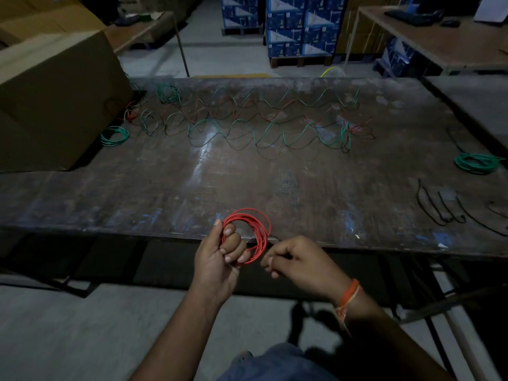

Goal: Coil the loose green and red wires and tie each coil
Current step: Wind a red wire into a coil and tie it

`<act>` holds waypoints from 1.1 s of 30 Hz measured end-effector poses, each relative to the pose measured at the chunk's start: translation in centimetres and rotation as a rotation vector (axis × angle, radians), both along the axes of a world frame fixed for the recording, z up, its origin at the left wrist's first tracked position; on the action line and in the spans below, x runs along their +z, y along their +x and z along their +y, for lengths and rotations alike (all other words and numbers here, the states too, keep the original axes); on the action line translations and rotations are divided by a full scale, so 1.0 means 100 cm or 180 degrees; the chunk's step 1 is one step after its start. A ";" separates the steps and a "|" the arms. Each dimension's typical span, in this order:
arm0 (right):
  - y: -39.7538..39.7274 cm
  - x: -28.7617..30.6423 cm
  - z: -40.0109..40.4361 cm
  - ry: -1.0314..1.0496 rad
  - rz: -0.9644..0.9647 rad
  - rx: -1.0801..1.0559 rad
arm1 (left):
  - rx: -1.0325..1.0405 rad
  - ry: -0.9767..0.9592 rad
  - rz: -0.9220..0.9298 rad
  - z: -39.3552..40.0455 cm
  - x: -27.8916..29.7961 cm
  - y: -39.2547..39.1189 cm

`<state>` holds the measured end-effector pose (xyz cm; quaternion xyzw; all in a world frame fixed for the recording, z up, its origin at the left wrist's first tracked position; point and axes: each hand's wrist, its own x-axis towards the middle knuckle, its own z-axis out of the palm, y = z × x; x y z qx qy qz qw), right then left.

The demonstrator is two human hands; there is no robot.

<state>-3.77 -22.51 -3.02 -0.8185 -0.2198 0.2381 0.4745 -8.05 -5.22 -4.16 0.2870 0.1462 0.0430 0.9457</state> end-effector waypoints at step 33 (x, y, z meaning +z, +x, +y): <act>-0.012 -0.036 0.095 0.0602 -0.1184 -0.2895 | -0.0692 0.0478 0.0371 0.007 0.005 -0.003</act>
